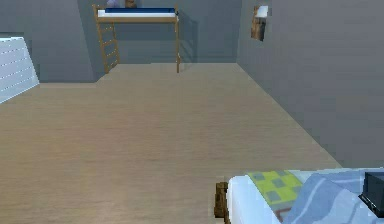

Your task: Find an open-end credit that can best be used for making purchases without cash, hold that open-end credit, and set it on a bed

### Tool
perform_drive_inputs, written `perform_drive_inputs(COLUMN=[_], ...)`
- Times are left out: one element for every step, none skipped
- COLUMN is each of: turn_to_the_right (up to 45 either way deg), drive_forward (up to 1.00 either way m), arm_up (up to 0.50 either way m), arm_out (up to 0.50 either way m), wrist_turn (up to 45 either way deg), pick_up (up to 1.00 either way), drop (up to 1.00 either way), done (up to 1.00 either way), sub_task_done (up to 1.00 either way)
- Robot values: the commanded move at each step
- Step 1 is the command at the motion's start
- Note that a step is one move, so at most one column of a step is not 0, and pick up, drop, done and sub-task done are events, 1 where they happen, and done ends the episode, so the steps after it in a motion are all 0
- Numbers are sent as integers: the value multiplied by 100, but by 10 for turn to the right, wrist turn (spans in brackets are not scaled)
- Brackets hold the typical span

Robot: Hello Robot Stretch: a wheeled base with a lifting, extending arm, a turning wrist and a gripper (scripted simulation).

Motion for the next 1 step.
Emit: perform_drive_inputs(turn_to_the_right=[0], drive_forward=[0], arm_up=[0], arm_out=[0], wrist_turn=[0], pick_up=[0], drop=[100], done=[0], sub_task_done=[0])
